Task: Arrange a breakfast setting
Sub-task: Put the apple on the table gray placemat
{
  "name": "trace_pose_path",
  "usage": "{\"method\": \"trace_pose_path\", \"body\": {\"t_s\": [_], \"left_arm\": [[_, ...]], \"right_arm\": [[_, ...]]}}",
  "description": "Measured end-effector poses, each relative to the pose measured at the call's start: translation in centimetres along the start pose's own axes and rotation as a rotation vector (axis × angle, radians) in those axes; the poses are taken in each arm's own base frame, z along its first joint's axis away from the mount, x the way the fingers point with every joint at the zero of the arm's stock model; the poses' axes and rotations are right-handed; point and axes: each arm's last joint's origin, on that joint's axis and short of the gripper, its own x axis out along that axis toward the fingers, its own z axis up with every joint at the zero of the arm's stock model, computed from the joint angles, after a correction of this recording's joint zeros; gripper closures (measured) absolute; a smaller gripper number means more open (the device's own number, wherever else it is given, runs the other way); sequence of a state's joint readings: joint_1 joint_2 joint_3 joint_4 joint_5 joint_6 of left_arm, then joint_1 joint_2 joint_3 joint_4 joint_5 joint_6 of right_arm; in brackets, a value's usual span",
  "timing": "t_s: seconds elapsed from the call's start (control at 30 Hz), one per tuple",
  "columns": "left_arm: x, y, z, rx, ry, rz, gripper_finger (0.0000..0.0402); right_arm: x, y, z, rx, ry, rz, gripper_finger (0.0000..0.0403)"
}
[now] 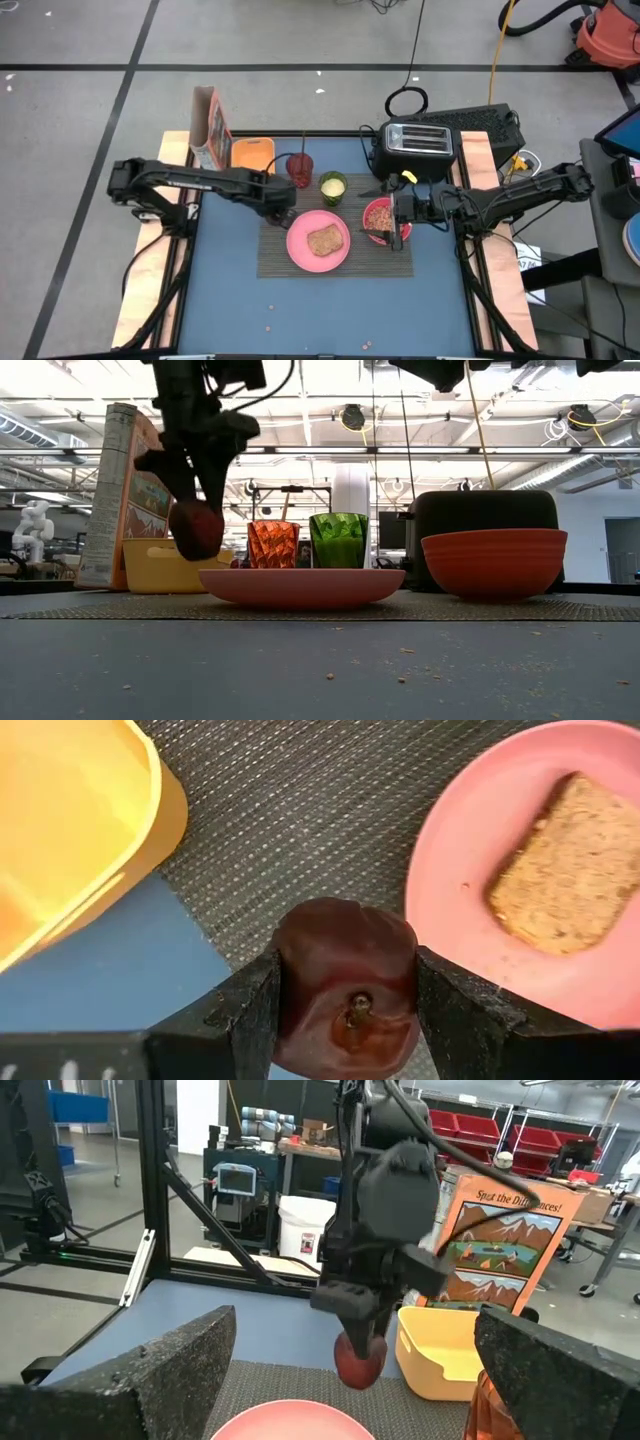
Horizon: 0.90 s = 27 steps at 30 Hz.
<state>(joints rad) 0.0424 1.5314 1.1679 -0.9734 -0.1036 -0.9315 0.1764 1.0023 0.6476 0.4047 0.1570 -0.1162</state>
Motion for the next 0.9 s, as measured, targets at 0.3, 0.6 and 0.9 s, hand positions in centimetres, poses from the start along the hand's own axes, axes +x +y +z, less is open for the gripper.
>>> {"method": "trace_pose_path", "body": {"t_s": [0.3, 0.6, 0.9], "left_arm": [[3.1, -0.4, 1.5, 0.041, 0.014, 0.034, 0.0195], [4.6, -0.4, 2.5, 0.053, 0.014, 0.043, 0.0195], [4.7, -0.3, 2.5, 0.056, 0.017, 0.047, 0.0195]], "right_arm": [[0.0, 0.0, -0.1, -0.002, 0.011, 0.001, 0.0008], [0.0, 0.1, -0.6, -0.010, 0.061, 0.008, 0.0008], [0.0, 0.1, -0.7, -0.010, 0.066, 0.008, 0.0008]]}}
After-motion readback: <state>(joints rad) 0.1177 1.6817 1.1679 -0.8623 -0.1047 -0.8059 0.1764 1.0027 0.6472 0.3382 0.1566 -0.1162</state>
